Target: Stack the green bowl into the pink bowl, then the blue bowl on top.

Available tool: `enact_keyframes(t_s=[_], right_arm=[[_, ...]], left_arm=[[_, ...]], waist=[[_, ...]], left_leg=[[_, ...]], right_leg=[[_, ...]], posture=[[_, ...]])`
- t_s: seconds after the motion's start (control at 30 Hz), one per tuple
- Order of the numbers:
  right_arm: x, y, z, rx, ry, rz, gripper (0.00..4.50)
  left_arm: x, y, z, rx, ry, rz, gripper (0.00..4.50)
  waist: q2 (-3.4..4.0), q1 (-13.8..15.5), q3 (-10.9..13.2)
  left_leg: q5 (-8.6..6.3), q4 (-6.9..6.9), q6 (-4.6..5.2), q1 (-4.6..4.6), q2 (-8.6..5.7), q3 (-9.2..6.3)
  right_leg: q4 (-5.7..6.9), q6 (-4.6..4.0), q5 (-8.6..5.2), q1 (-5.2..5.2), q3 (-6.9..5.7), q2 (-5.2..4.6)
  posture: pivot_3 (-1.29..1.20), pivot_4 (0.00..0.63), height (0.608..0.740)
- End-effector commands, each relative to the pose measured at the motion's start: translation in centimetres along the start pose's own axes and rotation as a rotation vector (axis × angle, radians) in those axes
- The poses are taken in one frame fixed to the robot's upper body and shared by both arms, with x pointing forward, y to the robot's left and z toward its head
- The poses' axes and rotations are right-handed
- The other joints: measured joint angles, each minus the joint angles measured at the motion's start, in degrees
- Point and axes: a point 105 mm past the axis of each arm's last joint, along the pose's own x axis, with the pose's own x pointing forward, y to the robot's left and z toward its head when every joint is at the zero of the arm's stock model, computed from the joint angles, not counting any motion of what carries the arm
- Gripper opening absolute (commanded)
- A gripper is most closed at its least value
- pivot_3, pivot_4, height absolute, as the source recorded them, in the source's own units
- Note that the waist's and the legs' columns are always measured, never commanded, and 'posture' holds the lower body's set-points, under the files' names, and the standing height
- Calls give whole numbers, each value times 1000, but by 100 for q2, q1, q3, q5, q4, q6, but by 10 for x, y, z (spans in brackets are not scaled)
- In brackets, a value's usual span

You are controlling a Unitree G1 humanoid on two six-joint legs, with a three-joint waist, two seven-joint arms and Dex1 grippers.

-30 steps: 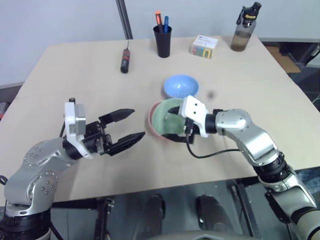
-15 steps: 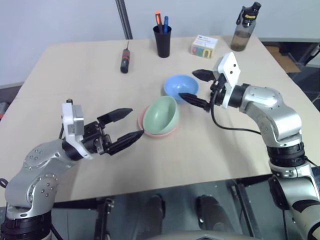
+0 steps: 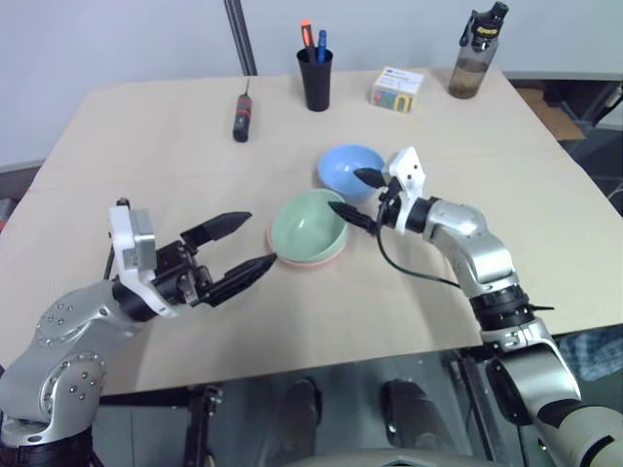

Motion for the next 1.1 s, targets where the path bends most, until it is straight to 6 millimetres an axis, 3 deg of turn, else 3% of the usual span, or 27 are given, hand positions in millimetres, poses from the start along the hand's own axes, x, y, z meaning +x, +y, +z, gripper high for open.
enact_keyframes(t_s=[0.03, 0.3, 0.53, 0.7, 0.97, 1.1], right_arm=[[-5, -6, 14, -103, -20, -3, 4476], [-17, -10, 42, -173, -88, 28, 4476], [-30, -53, 1, -544, 221, 23, 4476], [-13, -71, -12, -748, 336, 52, 4476], [17, -64, -15, -897, 361, 114, 4476], [22, -60, -20, -928, 381, 140, 3219]], left_arm=[[1, -7, 10, 43, -15, -20, 4500], [-1, -7, 12, 44, -23, -2, 4500], [-3, -6, 13, 45, -31, 31, 4500], [-17, -7, 18, 62, -3, 56, 4500], [-41, -4, 28, 52, 9, 148, 4500], [-45, -5, 32, 55, 2, 173, 4500]], waist=[[0, 4, 0], [1, -9, 1], [0, -6, 0], [-1, -127, 4], [0, -161, 6], [1, -140, 6]], left_leg=[[0, 0, 0, 0, 0, 0], [0, -1, 0, 0, 4, 1], [-1, 0, -1, 1, 4, 7], [-1, -16, -2, 0, 7, 13], [-1, -46, -3, 1, 7, 13], [0, -49, -3, 1, 6, 9]], right_leg=[[-1, 0, 0, 0, 0, 0], [-1, -1, 0, -1, 0, 4], [-17, 1, 0, 4, 0, 2], [-27, -11, 7, -2, 4, 4], [-51, -12, 9, -4, 5, 3], [-53, -13, 9, -2, 3, 3]], posture=[[0, 150, 740], [0, 150, 740], [0, 150, 740], [0, 150, 740], [0, 150, 740], [0, 150, 740]])
